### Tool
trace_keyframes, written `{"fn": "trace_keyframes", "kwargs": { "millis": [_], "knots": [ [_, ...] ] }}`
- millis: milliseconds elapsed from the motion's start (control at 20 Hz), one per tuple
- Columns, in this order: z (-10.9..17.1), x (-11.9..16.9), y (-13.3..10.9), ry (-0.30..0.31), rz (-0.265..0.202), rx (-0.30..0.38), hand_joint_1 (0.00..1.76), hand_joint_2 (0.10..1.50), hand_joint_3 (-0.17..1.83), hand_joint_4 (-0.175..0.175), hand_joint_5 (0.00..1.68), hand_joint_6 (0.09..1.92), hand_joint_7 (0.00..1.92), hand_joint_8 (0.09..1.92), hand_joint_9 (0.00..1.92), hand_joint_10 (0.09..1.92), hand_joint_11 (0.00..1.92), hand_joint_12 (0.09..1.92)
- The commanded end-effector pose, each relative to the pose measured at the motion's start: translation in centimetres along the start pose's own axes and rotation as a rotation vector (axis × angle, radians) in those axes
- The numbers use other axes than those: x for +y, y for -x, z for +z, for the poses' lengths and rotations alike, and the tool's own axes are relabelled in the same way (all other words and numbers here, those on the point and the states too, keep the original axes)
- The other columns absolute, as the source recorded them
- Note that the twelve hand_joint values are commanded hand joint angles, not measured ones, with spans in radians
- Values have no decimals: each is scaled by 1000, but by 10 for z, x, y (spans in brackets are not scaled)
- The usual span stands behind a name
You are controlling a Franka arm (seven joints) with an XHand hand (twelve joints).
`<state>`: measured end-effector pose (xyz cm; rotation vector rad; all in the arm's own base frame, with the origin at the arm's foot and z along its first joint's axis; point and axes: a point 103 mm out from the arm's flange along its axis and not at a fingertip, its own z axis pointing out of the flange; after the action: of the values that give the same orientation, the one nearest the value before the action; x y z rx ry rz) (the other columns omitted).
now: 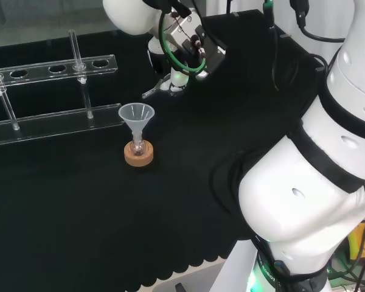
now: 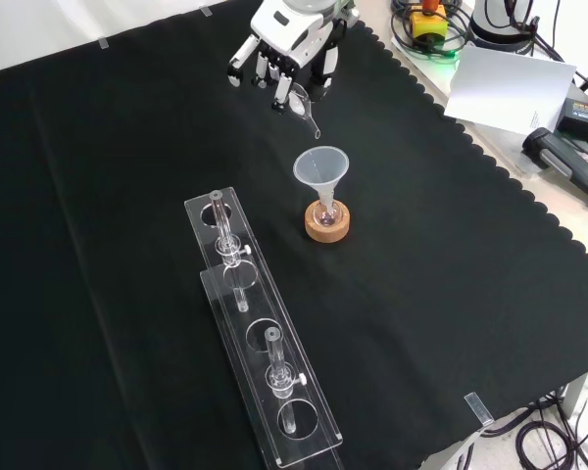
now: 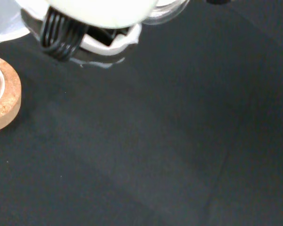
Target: Pour all the NaCl from the weighing funnel into the round-bottom flask.
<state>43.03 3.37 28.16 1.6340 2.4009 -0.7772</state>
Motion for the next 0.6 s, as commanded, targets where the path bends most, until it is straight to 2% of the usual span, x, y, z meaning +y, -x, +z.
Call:
{"fn": "trace_keyframes", "kwargs": {
  "millis": [50,600],
  "knots": [
    [-5,1,-3,-5,-15,-52,1122,598,724,175,1332,587,1664,221,1283,120,0,1431],
    [-12,1,-4,-2,-38,-115,1123,592,733,175,1334,587,1671,216,1286,117,0,1431]
  ]
}}
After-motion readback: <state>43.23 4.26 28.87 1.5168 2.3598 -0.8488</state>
